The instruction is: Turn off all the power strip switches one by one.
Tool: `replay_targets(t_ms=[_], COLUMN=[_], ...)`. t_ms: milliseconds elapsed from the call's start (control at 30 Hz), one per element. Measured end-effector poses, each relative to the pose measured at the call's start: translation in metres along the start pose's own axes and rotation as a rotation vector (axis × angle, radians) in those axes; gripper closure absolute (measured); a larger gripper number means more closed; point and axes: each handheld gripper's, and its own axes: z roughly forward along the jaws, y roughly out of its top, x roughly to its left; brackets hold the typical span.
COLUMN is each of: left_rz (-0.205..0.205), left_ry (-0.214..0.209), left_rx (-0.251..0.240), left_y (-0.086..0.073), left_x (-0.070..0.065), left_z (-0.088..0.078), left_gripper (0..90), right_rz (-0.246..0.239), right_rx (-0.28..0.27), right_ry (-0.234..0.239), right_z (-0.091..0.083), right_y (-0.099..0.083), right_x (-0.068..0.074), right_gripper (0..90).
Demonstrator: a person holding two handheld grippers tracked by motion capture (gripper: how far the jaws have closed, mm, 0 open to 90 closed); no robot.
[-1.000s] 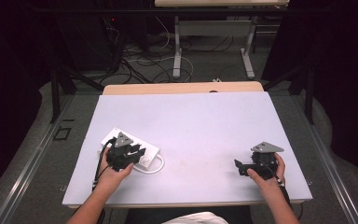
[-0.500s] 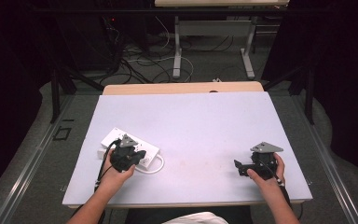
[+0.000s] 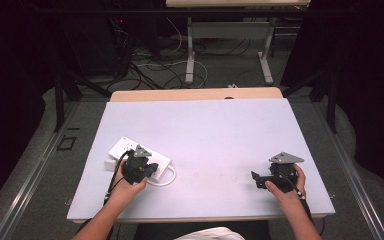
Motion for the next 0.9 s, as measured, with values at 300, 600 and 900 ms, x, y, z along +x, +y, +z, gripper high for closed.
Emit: replay_targets(t_ms=[300, 600, 900], left_rz=[-0.012, 0.014, 0.020], left_ry=[-0.002, 0.029, 0.044], left_rx=[0.011, 0.036, 0.052], left_y=[0.0014, 0.0032, 0.0056], left_x=[-0.0004, -0.0048, -0.0070], left_z=[0.0019, 0.0018, 0.0029], left_gripper=[90.0, 90.0, 90.0], right_rz=[0.004, 0.006, 0.005], right_rx=[0.003, 0.004, 0.009], right_ry=[0.003, 0.004, 0.001], right_z=[0.0005, 0.0016, 0.0023], right_y=[-0.0002, -0.0003, -0.0005], right_x=[0.0008, 0.0016, 0.0022], right_gripper=[5.5, 5.5, 5.5])
